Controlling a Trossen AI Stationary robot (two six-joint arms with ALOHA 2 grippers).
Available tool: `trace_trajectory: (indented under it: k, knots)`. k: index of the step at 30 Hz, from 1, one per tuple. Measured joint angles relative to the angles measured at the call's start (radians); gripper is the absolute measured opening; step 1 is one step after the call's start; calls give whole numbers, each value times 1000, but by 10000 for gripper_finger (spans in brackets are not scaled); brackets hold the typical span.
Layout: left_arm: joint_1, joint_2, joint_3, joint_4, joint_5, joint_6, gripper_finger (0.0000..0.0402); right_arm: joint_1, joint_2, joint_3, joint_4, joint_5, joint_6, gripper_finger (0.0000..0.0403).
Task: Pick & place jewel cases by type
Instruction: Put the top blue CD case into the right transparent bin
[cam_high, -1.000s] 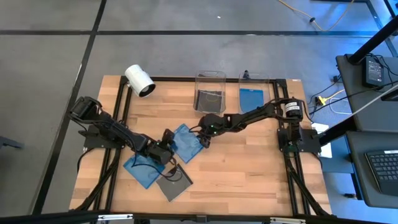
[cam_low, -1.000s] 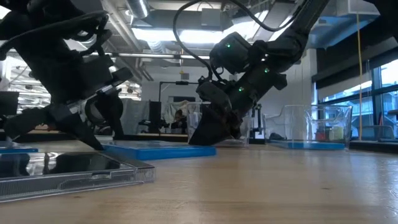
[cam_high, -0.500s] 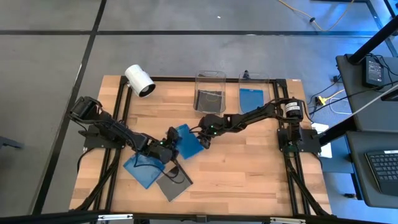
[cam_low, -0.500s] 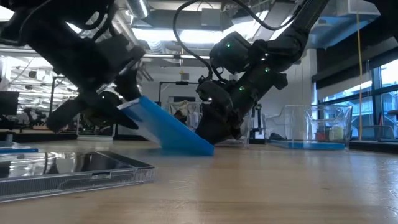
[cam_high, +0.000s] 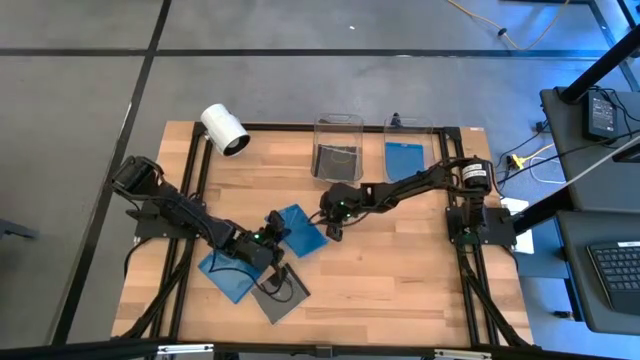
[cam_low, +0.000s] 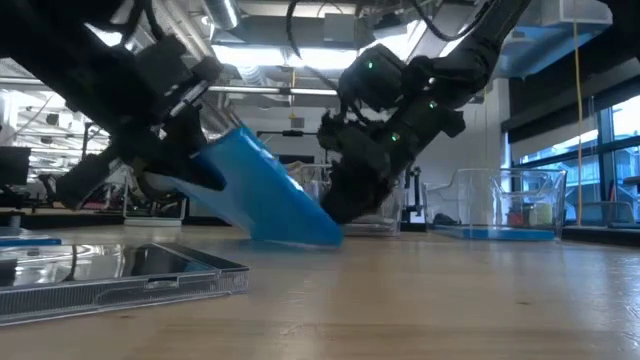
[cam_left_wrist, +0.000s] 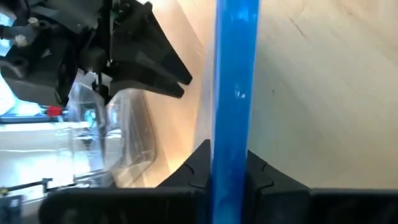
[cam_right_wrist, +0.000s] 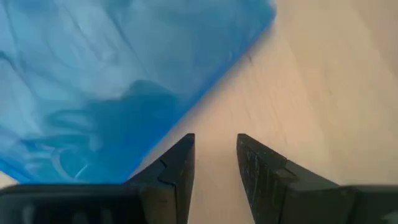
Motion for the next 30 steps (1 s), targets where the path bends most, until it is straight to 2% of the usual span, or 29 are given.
trace_trajectory:
  k: [8,12,16,21,24,27,30]
  knots:
    - [-87,0,0,120,-156,-22,31,11,-92,2,-41,4,-57,123]
    - [-127,0,9,138,-237,134,26,10,-181,3,-115,-10,27,123]
    - [-156,0,36,139,-280,338,23,10,-259,2,-147,-92,132,123]
    - [-183,0,73,140,-305,478,33,10,-338,2,-147,-205,165,123]
    - [-197,0,93,140,-340,570,34,10,-373,3,-139,-212,186,125]
    - [-210,0,107,140,-364,631,28,10,-385,3,-137,-211,216,141]
    - [-219,0,114,140,-374,686,25,10,-386,3,-135,-210,265,178]
